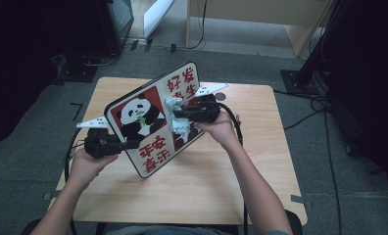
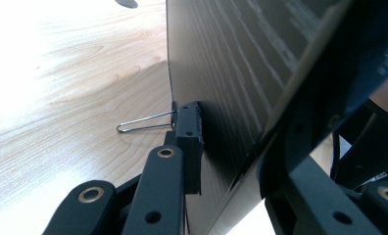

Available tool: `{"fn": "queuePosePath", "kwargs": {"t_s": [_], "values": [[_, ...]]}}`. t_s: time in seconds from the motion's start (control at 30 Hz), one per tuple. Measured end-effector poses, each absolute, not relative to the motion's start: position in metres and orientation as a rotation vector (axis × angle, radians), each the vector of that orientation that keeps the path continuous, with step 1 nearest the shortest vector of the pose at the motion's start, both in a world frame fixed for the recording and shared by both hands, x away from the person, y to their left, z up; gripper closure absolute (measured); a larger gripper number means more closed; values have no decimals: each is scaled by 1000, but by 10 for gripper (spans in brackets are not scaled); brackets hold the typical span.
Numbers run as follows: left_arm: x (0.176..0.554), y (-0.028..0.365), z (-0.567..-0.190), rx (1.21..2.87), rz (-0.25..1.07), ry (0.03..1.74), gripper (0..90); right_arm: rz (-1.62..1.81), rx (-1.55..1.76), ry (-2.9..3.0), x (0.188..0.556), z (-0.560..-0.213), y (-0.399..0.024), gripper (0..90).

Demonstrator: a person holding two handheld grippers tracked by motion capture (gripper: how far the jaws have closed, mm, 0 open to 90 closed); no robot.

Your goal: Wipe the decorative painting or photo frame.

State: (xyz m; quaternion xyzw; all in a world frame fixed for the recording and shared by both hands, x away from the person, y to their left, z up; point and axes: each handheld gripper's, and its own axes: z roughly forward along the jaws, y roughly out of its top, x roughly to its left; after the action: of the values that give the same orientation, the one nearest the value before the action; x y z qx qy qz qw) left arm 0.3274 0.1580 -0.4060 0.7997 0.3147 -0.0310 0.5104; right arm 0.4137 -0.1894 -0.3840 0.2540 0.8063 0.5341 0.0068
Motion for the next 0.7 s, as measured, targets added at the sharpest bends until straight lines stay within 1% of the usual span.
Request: {"fn": "queuePosePath", "kwargs": {"t_s": [0.7], "values": [[327, 158, -406, 1931, -81, 756, 752, 1588, 873, 2561, 403, -422, -198, 795]]}}
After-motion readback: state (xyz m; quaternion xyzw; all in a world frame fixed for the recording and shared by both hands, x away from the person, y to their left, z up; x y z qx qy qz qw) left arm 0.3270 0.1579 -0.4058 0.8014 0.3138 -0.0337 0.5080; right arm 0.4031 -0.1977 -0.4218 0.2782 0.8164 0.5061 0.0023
